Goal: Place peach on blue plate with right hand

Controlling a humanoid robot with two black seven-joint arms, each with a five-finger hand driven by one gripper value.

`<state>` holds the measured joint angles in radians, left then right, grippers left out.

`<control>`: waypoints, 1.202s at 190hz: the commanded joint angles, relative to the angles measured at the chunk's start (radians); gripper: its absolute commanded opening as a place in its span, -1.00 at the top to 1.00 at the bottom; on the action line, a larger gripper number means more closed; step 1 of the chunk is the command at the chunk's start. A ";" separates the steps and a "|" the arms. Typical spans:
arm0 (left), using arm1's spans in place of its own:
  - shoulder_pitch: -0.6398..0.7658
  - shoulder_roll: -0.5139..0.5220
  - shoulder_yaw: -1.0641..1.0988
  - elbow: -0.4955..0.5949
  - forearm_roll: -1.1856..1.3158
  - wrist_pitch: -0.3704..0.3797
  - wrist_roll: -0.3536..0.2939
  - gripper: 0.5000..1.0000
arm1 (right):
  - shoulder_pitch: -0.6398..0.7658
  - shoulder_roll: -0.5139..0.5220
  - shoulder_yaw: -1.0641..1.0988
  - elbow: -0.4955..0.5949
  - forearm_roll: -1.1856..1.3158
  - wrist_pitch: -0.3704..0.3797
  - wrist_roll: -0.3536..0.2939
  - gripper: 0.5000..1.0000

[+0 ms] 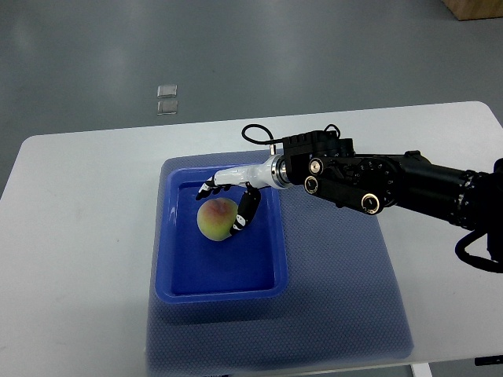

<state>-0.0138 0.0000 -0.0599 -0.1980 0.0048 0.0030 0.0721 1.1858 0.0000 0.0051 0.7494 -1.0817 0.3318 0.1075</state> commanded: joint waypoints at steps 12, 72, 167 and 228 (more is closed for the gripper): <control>0.000 0.000 -0.002 0.002 0.000 0.000 0.000 -1.00 | 0.005 0.000 0.003 0.008 0.003 0.001 0.000 -0.72; 0.000 0.000 -0.002 0.002 0.000 0.000 0.000 -1.00 | 0.026 -0.106 0.254 0.016 0.040 0.024 0.000 -0.72; 0.000 0.000 0.005 0.000 0.001 0.000 0.002 -1.00 | -0.434 -0.115 1.046 0.011 0.445 -0.194 0.072 -0.72; 0.000 0.000 0.005 0.000 0.001 0.000 0.002 -1.00 | -0.574 -0.104 1.112 -0.024 0.976 -0.204 0.163 -0.72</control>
<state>-0.0136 0.0000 -0.0553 -0.1980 0.0065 0.0031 0.0734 0.6471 -0.1043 1.1163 0.7317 -0.2397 0.1188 0.2459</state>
